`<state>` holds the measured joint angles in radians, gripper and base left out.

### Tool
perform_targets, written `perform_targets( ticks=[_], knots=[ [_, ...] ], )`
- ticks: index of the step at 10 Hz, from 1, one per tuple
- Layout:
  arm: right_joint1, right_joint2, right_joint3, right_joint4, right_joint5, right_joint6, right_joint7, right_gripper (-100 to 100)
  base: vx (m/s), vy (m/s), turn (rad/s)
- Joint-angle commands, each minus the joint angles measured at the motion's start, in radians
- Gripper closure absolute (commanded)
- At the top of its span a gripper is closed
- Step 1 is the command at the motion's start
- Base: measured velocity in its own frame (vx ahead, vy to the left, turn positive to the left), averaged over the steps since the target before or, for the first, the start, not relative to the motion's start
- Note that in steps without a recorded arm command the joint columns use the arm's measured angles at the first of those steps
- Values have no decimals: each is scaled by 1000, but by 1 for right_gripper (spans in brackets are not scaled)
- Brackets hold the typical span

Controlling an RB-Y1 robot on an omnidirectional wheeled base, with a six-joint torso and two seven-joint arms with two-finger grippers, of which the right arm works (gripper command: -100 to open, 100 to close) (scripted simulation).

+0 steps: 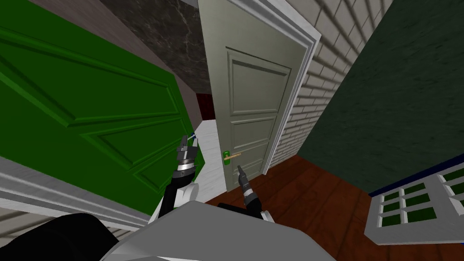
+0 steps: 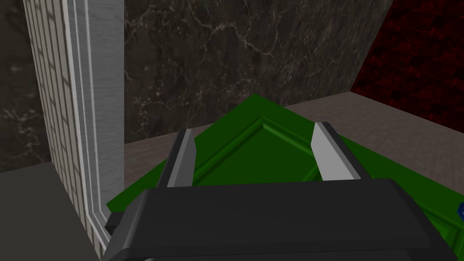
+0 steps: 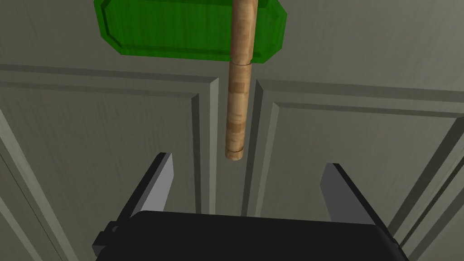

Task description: Push the door open

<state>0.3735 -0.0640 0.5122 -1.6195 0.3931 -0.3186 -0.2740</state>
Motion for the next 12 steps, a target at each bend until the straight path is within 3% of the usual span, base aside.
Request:
perform_targets(
  ticks=[1, 4, 7, 8, 9, 12],
  knots=[
    [-13, -3, -5, 12, -4, 3, 3, -100, 131, 61, 31],
    [-33, 4, -14, 31, -10, 7, 8, -100, 170, 106, 23],
    [-57, 31, -25, 55, -17, 12, 14, -100, 195, 116, 25],
    [-53, 23, -23, 50, -16, 11, 11, -100, 81, 61, -3],
    [-53, 23, -23, 50, -16, 11, 11, 100, -9, -8, -2],
    [-53, 23, -23, 50, -16, 11, 11, 100, -11, -12, 12]
  ],
)
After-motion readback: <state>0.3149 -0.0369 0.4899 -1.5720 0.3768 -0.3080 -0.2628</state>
